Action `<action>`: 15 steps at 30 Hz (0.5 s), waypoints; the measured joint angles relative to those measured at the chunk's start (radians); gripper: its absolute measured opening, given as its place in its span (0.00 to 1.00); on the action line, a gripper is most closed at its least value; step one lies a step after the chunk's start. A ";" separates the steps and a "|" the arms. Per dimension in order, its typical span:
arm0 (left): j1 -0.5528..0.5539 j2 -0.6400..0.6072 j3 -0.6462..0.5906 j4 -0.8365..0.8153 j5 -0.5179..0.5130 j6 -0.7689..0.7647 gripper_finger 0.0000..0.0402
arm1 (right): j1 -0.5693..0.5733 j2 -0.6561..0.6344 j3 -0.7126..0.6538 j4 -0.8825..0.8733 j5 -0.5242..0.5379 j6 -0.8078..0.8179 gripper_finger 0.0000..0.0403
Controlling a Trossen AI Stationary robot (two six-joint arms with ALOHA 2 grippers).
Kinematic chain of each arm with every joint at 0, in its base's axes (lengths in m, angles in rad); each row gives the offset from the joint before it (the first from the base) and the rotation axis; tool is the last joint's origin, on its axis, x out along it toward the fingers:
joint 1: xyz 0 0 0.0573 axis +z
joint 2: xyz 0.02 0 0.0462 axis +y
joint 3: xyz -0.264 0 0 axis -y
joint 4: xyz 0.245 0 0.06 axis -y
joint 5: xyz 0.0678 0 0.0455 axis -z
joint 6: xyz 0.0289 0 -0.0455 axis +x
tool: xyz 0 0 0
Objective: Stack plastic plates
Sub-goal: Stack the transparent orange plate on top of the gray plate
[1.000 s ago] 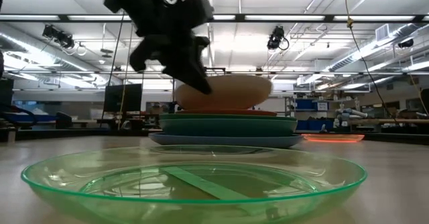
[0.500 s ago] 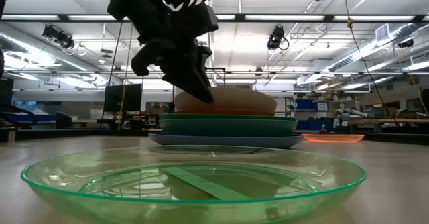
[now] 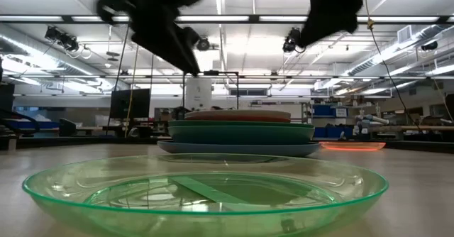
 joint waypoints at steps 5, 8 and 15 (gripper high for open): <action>-0.114 -0.170 -0.172 0.188 0.133 -0.099 0.35 | -0.111 0.000 -0.116 -0.066 0.067 0.171 0.23; -0.192 -0.256 -0.275 0.325 0.134 -0.162 0.35 | -0.221 0.001 -0.198 -0.057 0.066 0.194 0.25; -0.356 -0.322 -0.388 0.521 0.133 -0.206 0.35 | -0.499 0.001 -0.369 0.152 0.038 0.041 0.33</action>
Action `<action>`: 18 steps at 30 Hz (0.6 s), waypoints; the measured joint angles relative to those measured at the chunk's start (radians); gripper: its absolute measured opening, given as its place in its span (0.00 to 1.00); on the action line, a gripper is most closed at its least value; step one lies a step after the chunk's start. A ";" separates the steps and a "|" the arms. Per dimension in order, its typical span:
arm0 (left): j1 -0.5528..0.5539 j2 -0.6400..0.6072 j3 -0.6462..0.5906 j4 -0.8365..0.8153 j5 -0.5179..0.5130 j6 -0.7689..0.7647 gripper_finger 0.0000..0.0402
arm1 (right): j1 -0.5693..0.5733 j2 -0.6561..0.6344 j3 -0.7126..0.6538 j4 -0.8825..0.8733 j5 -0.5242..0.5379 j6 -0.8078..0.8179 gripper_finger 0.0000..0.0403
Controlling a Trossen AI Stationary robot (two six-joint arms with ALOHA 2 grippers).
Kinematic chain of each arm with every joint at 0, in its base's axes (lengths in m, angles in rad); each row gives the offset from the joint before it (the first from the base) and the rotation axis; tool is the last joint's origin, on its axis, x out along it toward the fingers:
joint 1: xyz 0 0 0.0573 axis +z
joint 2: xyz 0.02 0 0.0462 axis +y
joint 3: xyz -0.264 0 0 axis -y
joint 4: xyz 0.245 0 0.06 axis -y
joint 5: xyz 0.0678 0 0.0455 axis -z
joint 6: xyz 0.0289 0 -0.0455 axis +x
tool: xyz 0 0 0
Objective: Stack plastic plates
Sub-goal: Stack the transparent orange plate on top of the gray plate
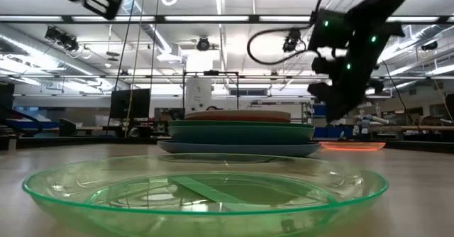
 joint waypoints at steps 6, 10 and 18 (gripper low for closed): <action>-0.069 -0.001 0.000 0.048 -0.008 0.008 0.35 | -0.166 0.000 -0.069 0.184 -0.109 -0.177 0.33; -0.073 -0.001 0.000 0.063 -0.009 0.014 0.35 | -0.212 0.000 -0.082 0.223 -0.118 -0.212 0.33; -0.072 -0.001 0.000 0.062 -0.040 0.016 0.35 | -0.220 0.035 -0.128 0.400 -0.098 -0.296 0.33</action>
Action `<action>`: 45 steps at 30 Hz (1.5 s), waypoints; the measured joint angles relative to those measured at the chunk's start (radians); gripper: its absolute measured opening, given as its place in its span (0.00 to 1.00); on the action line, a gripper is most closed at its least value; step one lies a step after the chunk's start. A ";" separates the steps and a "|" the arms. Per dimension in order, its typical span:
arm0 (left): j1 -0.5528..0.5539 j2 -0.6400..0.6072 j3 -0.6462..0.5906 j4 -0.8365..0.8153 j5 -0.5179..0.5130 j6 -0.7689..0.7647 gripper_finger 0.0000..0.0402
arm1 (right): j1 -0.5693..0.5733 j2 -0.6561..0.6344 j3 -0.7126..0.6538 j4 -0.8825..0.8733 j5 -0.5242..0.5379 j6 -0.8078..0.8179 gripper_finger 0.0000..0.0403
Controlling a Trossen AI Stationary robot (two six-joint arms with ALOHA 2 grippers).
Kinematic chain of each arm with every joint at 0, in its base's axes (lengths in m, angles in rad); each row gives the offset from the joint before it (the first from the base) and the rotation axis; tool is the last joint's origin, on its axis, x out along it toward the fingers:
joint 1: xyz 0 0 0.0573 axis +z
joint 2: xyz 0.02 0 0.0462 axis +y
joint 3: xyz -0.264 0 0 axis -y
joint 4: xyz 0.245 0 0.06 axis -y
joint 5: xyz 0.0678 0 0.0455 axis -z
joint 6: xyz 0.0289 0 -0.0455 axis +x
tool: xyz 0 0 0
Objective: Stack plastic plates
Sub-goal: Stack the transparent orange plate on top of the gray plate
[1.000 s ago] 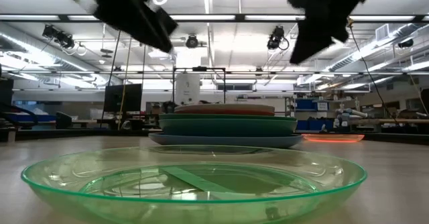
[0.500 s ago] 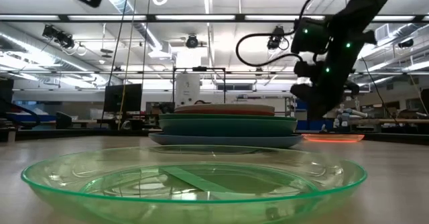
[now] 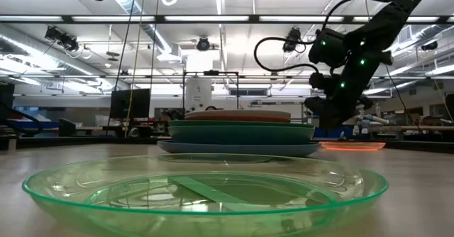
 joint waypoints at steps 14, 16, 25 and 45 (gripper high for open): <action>-0.002 0.000 0.000 0.000 -0.026 -0.027 0.35 | -0.068 0.211 -0.008 0.097 0.093 0.042 0.33; -0.001 0.000 0.000 0.000 -0.026 -0.035 0.35 | -0.077 0.224 -0.008 0.108 0.090 0.062 0.33; -0.002 0.001 0.000 0.000 -0.044 -0.070 0.35 | -0.119 0.210 -0.009 0.104 0.034 0.185 0.26; -0.003 0.001 0.012 -0.078 -0.048 -0.254 0.35 | 0.338 -0.089 0.197 -0.103 0.082 -0.053 0.01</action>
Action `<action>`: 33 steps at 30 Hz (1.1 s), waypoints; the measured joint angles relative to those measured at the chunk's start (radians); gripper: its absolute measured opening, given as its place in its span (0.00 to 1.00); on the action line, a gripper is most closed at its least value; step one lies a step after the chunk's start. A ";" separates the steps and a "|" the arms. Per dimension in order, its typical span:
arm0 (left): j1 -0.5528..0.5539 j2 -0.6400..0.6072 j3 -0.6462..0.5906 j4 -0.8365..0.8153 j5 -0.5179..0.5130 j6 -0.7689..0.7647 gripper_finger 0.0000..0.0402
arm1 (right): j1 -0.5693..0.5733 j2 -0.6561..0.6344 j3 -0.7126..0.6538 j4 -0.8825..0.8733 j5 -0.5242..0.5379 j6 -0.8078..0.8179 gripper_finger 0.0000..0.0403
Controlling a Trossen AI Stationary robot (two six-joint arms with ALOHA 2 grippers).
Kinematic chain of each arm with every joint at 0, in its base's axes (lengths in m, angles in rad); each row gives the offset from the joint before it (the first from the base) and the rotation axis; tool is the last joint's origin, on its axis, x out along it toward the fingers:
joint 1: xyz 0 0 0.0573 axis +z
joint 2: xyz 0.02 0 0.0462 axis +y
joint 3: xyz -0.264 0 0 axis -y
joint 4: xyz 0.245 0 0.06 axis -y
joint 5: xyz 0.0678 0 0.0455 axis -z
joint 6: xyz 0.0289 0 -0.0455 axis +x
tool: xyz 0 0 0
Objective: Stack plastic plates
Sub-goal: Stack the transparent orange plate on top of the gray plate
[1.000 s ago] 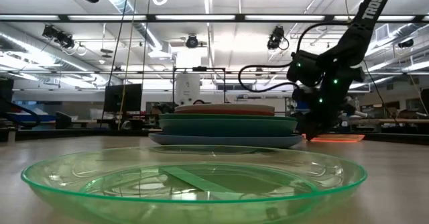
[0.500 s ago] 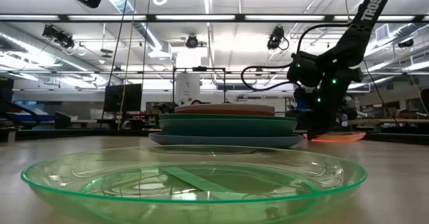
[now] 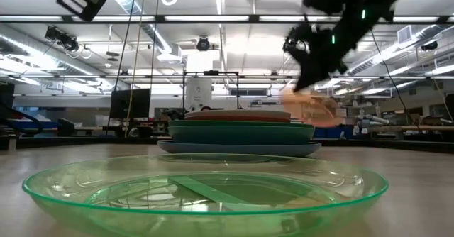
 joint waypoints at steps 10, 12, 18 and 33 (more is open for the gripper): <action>-0.134 -0.013 0.358 -0.829 -0.221 -0.245 0.35 | 0.317 0.256 0.330 -0.081 -0.115 -0.341 0.01; -0.170 -0.012 0.400 -0.961 -0.227 -0.340 0.35 | 0.325 0.339 0.371 -0.106 -0.103 -0.364 0.01; -0.274 -0.011 0.429 -1.229 -0.284 -0.612 0.35 | 0.327 0.512 0.487 -0.105 -0.034 -0.424 0.01; -0.358 -0.010 0.386 -1.171 -0.427 -0.665 0.35 | 0.266 0.596 0.508 -0.114 -0.082 -0.348 0.08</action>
